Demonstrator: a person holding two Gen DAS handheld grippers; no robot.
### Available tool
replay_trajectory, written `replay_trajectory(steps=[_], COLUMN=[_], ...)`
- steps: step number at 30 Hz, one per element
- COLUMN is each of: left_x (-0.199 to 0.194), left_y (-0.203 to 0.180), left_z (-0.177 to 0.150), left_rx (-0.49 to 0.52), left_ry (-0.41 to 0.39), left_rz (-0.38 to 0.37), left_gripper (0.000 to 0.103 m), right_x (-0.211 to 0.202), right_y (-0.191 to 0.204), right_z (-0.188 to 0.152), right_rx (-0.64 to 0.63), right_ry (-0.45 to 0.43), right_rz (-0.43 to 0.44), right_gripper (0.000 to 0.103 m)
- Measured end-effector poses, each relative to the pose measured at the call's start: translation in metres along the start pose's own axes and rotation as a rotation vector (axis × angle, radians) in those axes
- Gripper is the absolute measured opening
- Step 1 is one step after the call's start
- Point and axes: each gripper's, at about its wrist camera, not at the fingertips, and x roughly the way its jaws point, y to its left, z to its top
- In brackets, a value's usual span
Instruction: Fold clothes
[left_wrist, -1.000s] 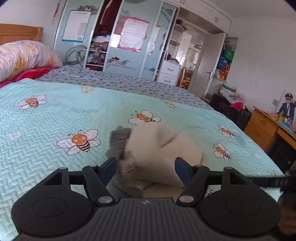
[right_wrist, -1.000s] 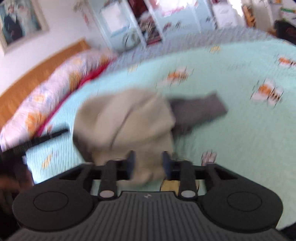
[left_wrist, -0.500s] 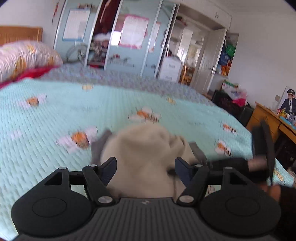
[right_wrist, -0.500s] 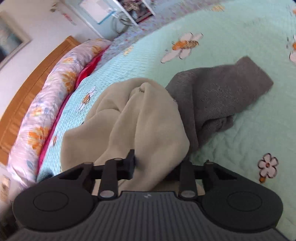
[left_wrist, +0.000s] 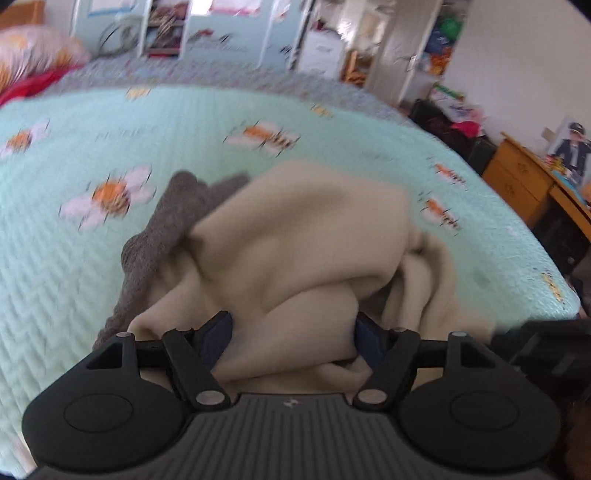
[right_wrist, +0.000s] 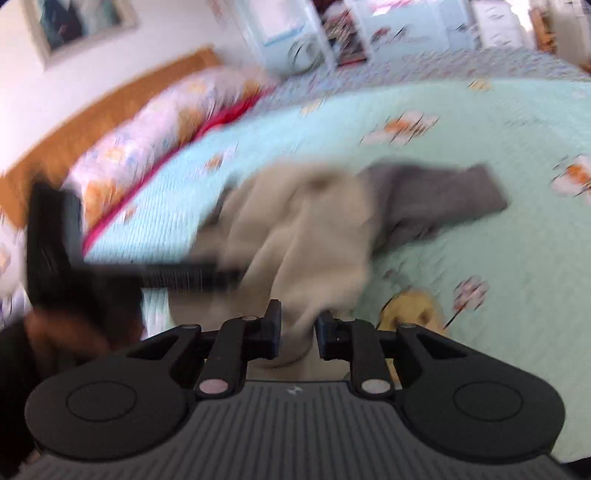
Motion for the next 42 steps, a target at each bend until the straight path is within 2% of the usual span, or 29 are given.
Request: replay_trajectory(steps=[1,2,4,6,7,9,10,12,13,14,15,17,19,22,25,27,32,35,37,38,40,42], left_x=[-0.001,-0.001,-0.004,-0.010,-0.013,-0.017,-0.018,-0.032,-0.040,-0.049,-0.062,-0.085,-0.090,-0.087,-0.089,-0.091,-0.087,-0.063,-0.042,-0.036,-0.028,-0.026], left_y=[0.003,0.005,0.008,0.005,0.003,0.004,0.006,0.010,0.012,0.015,0.016,0.015,0.014,0.016,0.022,0.029,0.025,0.019,0.021,0.022,0.026,0.034], left_z=[-0.005,-0.009,-0.017,-0.022,-0.024,-0.028,-0.029,-0.030,-0.030,-0.030,-0.029,-0.025,-0.020,-0.012,-0.014,-0.015,-0.012,-0.011,-0.011,-0.010,-0.006,0.008], left_rx=[-0.015,-0.029,-0.042,-0.024,-0.015,-0.018,-0.027,-0.059,-0.076,-0.093,-0.114,-0.116,-0.106,-0.115,-0.149,-0.210,-0.172,-0.125,-0.161,-0.171,-0.177,-0.202], left_ry=[0.000,0.000,-0.002,-0.009,-0.012,-0.010,-0.008,-0.024,-0.034,-0.044,-0.073,-0.127,-0.140,-0.130,-0.121,-0.132,-0.094,-0.028,0.011,-0.001,-0.050,-0.091], left_rz=[-0.004,-0.008,-0.011,-0.003,0.000,0.004,0.007,0.002,-0.002,-0.005,-0.040,-0.080,-0.091,-0.111,-0.171,-0.223,-0.150,-0.082,-0.080,-0.088,-0.079,-0.063], left_gripper=[0.075,0.075,0.074,0.072,0.071,0.069,0.069,0.063,0.061,0.058,0.055,0.052,0.057,0.058,0.067,0.072,0.073,0.073,0.073,0.073,0.067,0.049], right_x=[-0.002,-0.004,-0.006,0.004,0.011,0.033,0.047,0.072,0.072,0.067,0.062,0.052,0.043,0.040,0.034,0.029,0.026,0.024,0.023,0.023,0.022,0.021], right_y=[-0.003,-0.005,-0.010,-0.010,-0.010,-0.009,-0.010,-0.010,-0.001,0.012,0.025,0.037,0.040,0.039,0.033,0.027,0.022,0.023,0.026,0.029,0.035,0.038], right_z=[0.006,0.013,0.025,0.037,0.043,0.048,0.047,0.042,0.035,0.027,0.020,0.008,0.000,-0.007,-0.012,-0.016,-0.031,-0.034,-0.036,-0.037,-0.039,-0.039], right_rx=[0.010,0.020,0.039,0.049,0.053,0.052,0.065,0.087,0.063,-0.010,-0.079,-0.111,-0.106,-0.097,-0.096,-0.096,-0.110,-0.116,-0.132,-0.149,-0.186,-0.209], right_ry=[-0.023,-0.046,-0.090,-0.117,-0.127,-0.098,-0.053,0.034,0.045,0.025,0.007,-0.005,-0.006,0.016,0.027,0.033,0.072,0.080,0.085,0.087,0.088,0.086], right_rz=[-0.015,-0.029,-0.054,-0.029,-0.018,-0.009,0.018,0.075,0.113,0.109,0.106,0.110,0.132,0.150,0.143,0.143,0.150,0.166,0.181,0.184,0.181,0.187], right_gripper=[0.030,0.045,0.062,0.064,0.069,0.071,0.071,0.036,0.030,0.029,0.028,0.027,0.027,0.027,0.027,0.027,0.027,0.027,0.027,0.027,0.027,0.027])
